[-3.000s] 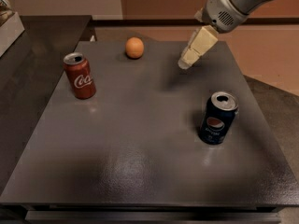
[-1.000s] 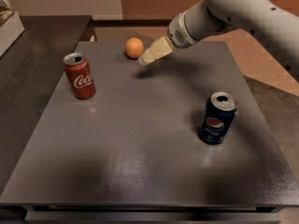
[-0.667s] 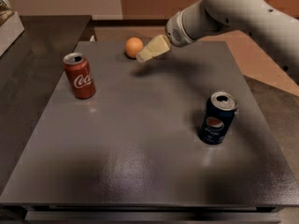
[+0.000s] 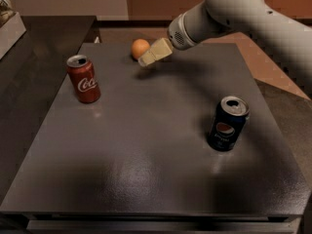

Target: Move orange near pepsi can

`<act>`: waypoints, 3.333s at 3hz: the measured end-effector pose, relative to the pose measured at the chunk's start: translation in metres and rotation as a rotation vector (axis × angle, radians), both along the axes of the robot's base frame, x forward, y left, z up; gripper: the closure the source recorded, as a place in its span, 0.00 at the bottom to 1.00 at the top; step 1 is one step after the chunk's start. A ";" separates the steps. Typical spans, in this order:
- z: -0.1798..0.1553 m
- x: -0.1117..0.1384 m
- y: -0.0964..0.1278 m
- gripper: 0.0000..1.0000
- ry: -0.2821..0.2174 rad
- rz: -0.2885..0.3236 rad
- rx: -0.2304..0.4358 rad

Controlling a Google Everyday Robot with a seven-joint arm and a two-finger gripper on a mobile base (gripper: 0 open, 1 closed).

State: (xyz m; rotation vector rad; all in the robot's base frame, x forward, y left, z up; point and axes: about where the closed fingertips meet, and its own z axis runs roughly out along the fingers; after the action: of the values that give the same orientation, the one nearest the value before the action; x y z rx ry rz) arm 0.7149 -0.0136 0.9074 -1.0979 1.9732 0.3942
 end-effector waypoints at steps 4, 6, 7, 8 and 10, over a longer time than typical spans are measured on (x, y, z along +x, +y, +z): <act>-0.031 0.067 0.011 0.00 -0.061 -0.035 0.056; -0.039 0.079 0.031 0.00 -0.053 -0.013 0.090; -0.044 0.082 0.040 0.00 -0.041 -0.002 0.097; -0.050 0.087 0.050 0.03 -0.019 0.014 0.111; -0.056 0.089 0.058 0.49 0.001 0.028 0.120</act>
Offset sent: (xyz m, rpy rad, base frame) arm 0.0586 0.0065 -0.0287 0.0195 -0.0093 0.0013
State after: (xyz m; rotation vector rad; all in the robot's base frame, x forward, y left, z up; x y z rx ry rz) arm 0.8035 0.0446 0.8517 -1.0507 1.9106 0.5209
